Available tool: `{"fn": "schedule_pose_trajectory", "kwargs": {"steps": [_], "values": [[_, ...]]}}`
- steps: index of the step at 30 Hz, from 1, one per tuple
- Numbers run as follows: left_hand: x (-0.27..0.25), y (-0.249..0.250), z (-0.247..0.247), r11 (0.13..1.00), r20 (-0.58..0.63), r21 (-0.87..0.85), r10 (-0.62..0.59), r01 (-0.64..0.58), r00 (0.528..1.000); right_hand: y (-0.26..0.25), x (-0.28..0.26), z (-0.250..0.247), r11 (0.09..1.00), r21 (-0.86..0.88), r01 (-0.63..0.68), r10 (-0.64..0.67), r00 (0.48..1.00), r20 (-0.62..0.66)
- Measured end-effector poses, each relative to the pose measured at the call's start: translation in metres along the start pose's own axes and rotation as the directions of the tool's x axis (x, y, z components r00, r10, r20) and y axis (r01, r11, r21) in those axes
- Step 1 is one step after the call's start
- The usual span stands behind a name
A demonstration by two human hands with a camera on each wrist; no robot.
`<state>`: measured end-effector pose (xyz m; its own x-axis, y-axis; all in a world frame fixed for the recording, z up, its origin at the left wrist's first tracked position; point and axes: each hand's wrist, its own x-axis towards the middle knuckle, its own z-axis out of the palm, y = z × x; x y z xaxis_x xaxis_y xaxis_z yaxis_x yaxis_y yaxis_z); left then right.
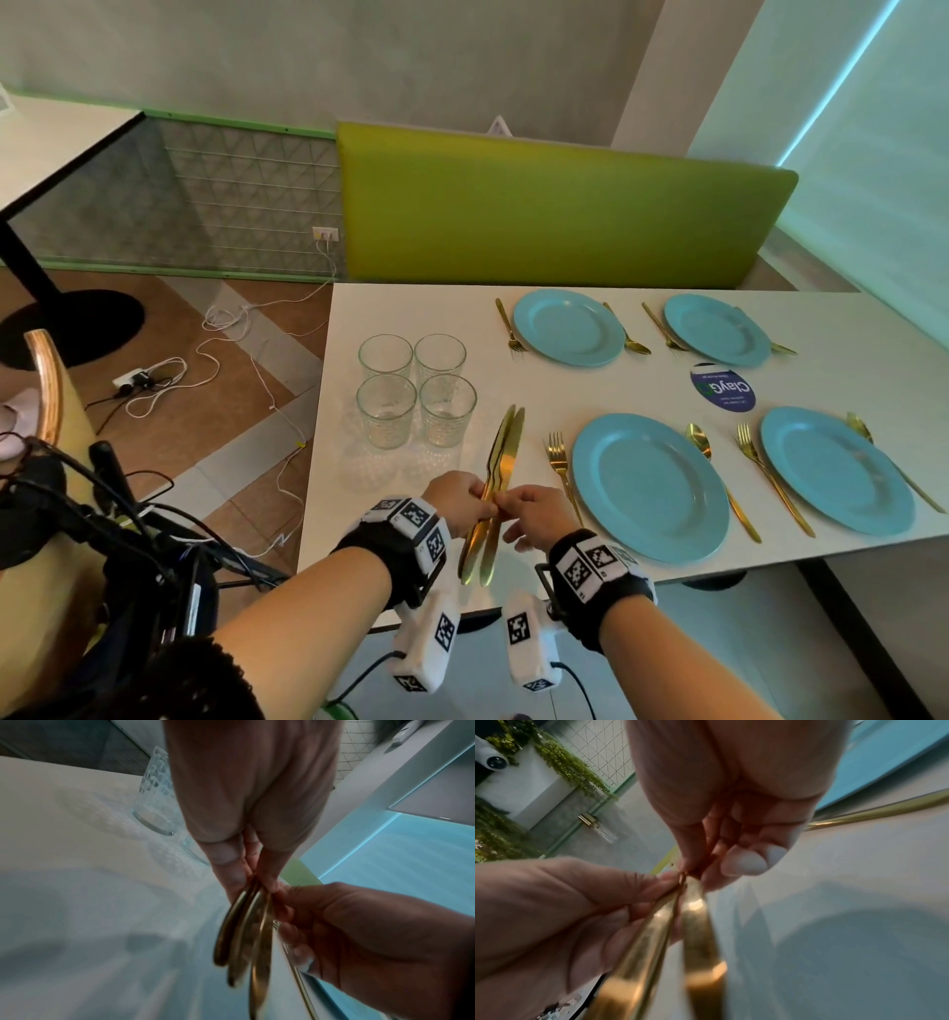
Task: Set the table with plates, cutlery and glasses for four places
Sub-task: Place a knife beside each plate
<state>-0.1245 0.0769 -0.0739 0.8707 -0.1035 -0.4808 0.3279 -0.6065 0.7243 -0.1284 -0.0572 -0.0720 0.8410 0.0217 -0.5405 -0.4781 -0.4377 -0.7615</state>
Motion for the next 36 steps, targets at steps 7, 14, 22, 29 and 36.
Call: {"fn": "schedule_pose_trajectory", "kwargs": {"steps": [7,14,22,29,36], "values": [[0.008,0.010,-0.005,0.990,-0.049,0.139,0.005,0.002,0.999,0.011,0.019,-0.020,0.966,-0.228,-0.118,0.076,0.980,-0.186],[0.017,0.016,-0.007,0.989,-0.136,0.149,0.034,-0.013,0.990,0.016,0.034,-0.031,0.844,-0.506,-0.179,0.054,0.966,-0.253],[0.014,0.023,-0.008,0.980,-0.135,0.196,0.059,-0.032,0.989,0.019,0.044,-0.030,0.784,-0.575,-0.236,0.054,0.948,-0.315],[0.011,0.029,-0.010,0.983,-0.155,0.179,0.065,-0.037,0.986,0.023,0.051,-0.031,0.739,-0.618,-0.269,0.043,0.934,-0.356],[0.010,0.027,-0.012,0.986,-0.144,0.167,0.050,-0.026,0.988,0.024,0.054,-0.032,0.744,-0.616,-0.260,0.036,0.936,-0.351]]}}
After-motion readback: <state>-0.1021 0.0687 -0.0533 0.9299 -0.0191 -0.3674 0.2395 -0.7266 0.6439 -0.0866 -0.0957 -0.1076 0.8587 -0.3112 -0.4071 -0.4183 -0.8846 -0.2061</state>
